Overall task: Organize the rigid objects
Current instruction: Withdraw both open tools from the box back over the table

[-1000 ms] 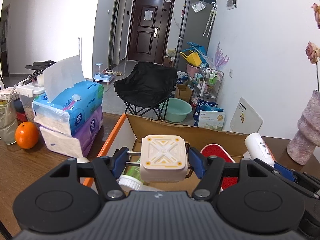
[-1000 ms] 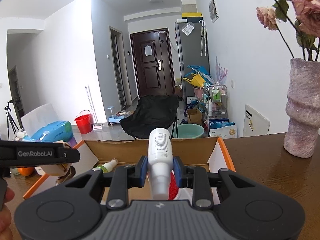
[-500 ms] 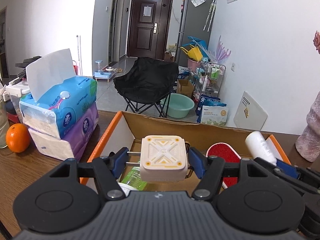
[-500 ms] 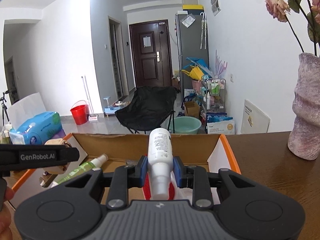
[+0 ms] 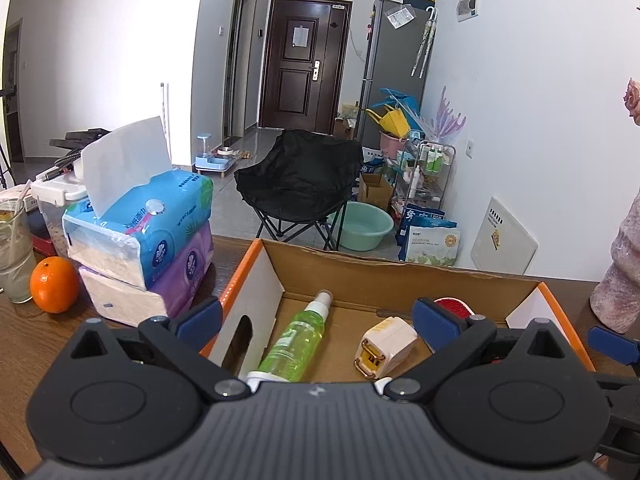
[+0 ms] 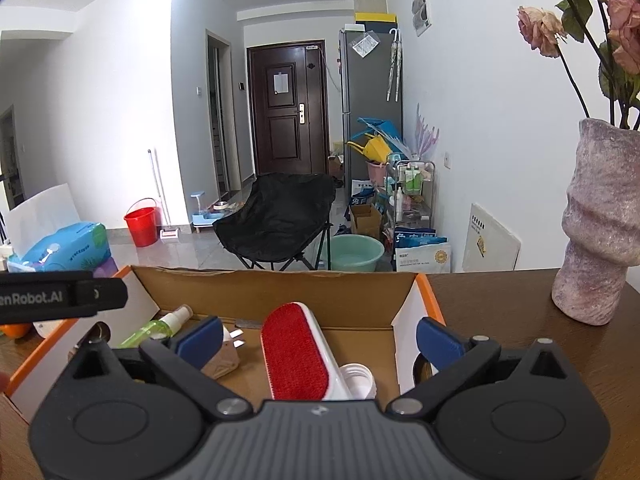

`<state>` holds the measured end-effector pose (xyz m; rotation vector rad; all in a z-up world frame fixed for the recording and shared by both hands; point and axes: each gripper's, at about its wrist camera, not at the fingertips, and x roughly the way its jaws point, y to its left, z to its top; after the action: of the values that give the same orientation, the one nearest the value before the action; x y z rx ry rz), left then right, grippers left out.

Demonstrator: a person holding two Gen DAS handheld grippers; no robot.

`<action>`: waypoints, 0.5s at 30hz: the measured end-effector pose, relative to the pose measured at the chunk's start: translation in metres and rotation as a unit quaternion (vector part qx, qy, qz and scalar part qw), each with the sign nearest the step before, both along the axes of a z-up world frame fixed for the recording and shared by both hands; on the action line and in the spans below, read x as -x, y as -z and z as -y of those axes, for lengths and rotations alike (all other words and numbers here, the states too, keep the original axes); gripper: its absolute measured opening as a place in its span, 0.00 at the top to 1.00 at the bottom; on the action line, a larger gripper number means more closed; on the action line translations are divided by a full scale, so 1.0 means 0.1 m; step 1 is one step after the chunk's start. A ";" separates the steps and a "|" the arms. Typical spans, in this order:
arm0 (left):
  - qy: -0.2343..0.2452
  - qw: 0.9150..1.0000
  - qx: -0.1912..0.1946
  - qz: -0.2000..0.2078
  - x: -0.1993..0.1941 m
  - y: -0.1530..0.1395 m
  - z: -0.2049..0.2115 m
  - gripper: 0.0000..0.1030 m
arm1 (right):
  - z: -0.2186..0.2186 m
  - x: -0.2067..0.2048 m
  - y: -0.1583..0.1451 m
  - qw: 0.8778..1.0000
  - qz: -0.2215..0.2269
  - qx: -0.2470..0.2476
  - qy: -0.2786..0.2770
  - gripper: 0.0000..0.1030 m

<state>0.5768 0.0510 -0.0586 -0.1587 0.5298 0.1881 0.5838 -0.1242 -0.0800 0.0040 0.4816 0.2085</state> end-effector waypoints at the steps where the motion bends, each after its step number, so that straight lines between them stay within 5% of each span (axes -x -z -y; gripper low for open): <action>1: 0.000 1.000 0.000 0.000 0.00 0.00 0.00 0.00 | 0.00 0.00 0.00 1.000 0.000 0.001 0.000 0.00; 15: -0.001 1.000 -0.003 0.006 0.14 -0.06 -0.05 0.00 | -0.03 0.09 -0.03 1.000 0.006 0.005 -0.004 0.00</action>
<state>0.5626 0.0555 -0.0531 -0.1540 0.5162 0.1910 0.5748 -0.1212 -0.0774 -0.0100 0.4699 0.2138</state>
